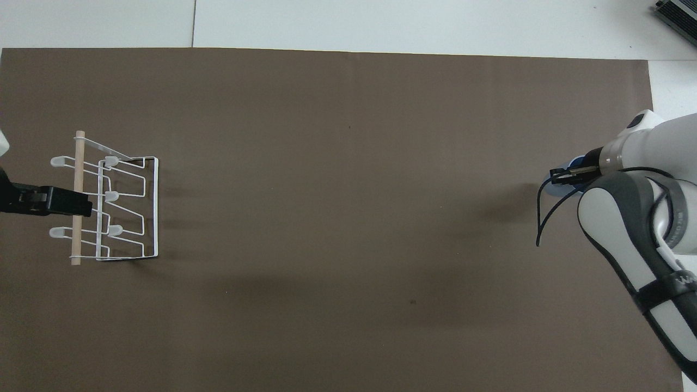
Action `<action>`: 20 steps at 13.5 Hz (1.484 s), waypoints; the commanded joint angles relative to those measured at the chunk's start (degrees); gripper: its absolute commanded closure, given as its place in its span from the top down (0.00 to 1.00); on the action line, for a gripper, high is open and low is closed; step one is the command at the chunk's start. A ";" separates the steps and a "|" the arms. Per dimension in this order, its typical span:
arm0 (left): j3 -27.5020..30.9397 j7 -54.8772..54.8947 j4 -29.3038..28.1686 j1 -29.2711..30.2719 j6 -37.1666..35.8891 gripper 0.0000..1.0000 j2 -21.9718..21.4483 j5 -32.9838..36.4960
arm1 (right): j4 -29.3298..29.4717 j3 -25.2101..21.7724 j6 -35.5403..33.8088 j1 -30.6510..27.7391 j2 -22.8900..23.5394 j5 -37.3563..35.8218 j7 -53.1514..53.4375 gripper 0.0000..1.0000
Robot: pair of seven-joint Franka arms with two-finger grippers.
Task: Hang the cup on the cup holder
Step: 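Lift the blue cup with the right gripper and carry it toward the rack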
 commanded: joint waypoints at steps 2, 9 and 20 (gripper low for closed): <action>0.28 0.12 -2.37 -0.65 0.52 1.00 -2.26 -0.60 | 8.03 0.62 -11.00 -0.19 -3.85 -0.31 -0.38 0.00; -0.25 -9.95 -6.50 -0.30 -4.47 1.00 -4.90 0.46 | 12.09 1.68 -22.44 -0.10 -13.43 0.40 -0.38 0.00; 0.45 -40.02 -8.25 4.71 -8.10 1.00 -4.82 -26.59 | 10.95 1.77 -22.27 -0.10 -15.11 7.30 -2.75 0.00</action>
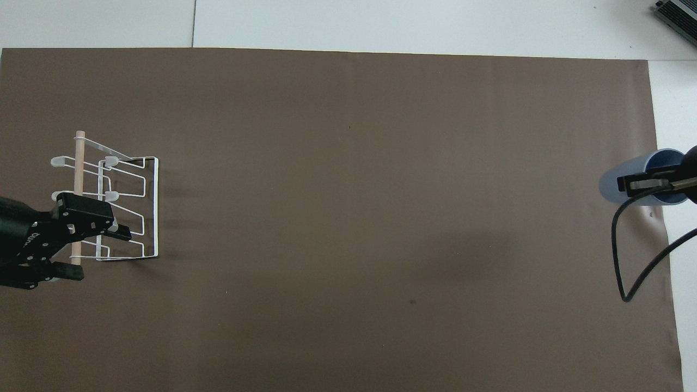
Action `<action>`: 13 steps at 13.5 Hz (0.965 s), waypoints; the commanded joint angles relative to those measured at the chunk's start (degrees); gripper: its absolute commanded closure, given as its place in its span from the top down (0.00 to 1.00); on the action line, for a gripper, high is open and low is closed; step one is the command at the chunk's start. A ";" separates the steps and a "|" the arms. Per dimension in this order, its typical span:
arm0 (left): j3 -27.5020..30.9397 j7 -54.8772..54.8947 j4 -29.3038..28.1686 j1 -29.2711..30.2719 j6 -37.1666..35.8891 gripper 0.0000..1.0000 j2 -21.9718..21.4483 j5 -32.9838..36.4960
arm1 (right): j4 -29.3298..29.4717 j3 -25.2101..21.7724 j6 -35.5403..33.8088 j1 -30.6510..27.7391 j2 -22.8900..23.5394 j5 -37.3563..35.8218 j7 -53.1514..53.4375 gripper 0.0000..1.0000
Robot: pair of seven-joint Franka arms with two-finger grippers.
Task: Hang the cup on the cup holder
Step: 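Lift the blue cup with the right gripper and carry it toward the rack, then bring the cup to the left gripper while the left gripper grasps it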
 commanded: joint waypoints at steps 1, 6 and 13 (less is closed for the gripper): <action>-0.29 -7.15 -3.64 1.98 1.48 1.00 -1.62 -6.19 | -0.69 0.27 0.24 -0.08 -0.52 7.17 -2.09 0.00; -0.37 -18.84 -5.58 2.60 4.99 1.00 -0.31 -17.18 | -3.22 0.27 0.50 5.89 -2.00 18.77 -2.00 0.00; -0.55 -31.33 -8.66 1.90 13.96 1.00 0.49 -31.51 | -7.10 0.27 8.74 18.10 -3.51 28.37 7.03 0.00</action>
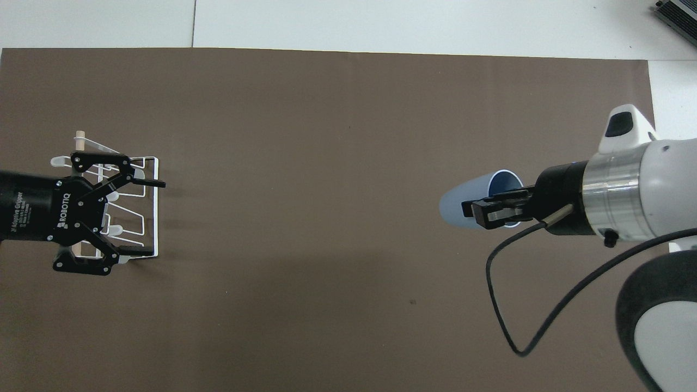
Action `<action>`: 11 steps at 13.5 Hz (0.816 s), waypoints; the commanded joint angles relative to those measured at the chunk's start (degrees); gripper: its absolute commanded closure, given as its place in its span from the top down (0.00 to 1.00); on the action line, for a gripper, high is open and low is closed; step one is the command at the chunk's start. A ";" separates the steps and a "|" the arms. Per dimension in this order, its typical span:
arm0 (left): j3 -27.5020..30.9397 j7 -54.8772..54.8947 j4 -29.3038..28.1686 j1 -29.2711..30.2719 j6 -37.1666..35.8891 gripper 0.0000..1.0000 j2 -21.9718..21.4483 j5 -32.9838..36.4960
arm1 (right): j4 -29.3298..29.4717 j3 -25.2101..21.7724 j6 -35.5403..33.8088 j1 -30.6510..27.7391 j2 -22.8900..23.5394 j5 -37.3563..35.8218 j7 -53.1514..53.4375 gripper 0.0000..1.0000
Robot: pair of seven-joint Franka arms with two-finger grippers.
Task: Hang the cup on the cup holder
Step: 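Bring the cup to the left gripper while the left gripper grasps it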
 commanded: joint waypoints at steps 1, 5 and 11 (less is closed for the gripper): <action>-0.40 -4.37 -1.64 -0.33 4.20 1.00 -0.14 -3.58 | -2.94 -0.28 6.81 5.43 -1.71 3.77 6.11 0.00; -0.66 -4.56 -3.31 -6.03 8.95 1.00 -0.14 -4.29 | -3.47 -0.28 15.10 12.65 -1.27 10.70 11.04 0.00; -0.75 -4.91 -3.40 -9.03 8.00 1.00 -0.14 -4.47 | -3.47 -0.20 22.05 18.46 -1.18 17.31 19.30 0.00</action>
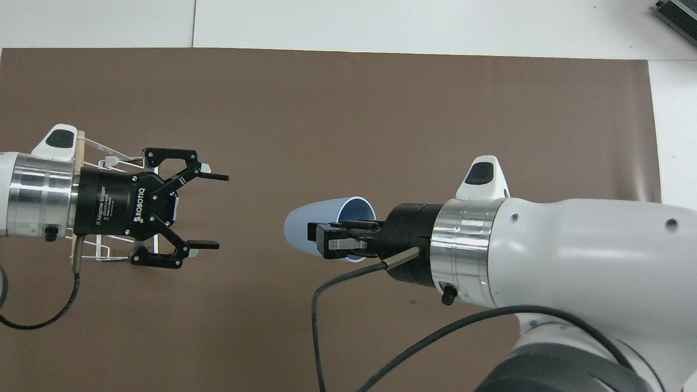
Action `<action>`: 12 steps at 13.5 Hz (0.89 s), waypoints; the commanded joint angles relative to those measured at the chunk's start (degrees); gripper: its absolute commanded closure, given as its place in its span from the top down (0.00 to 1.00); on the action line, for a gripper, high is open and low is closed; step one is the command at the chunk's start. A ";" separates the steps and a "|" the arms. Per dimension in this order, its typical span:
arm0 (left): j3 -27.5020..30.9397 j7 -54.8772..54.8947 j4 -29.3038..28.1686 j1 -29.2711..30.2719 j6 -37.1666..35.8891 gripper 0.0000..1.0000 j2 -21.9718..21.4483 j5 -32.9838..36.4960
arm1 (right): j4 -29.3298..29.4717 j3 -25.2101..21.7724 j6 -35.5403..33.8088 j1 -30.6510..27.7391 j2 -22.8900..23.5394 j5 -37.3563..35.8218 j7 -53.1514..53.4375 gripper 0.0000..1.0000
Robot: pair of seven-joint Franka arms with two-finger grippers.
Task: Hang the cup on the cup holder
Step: 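Bring the cup to the left gripper while the left gripper grasps it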
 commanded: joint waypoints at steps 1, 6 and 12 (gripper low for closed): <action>0.62 -2.22 -0.99 -0.70 -0.64 1.00 -0.66 -2.00 | -1.27 -0.17 2.38 1.50 -1.08 1.51 2.83 0.00; 0.44 -6.53 -0.73 -3.16 -2.04 1.00 -1.36 -2.80 | -1.18 0.36 10.01 5.90 -0.21 1.51 7.84 0.00; -0.26 -9.61 -0.64 -3.69 -4.25 1.00 -3.73 -2.72 | -1.18 1.50 12.85 5.99 0.59 1.60 8.90 0.00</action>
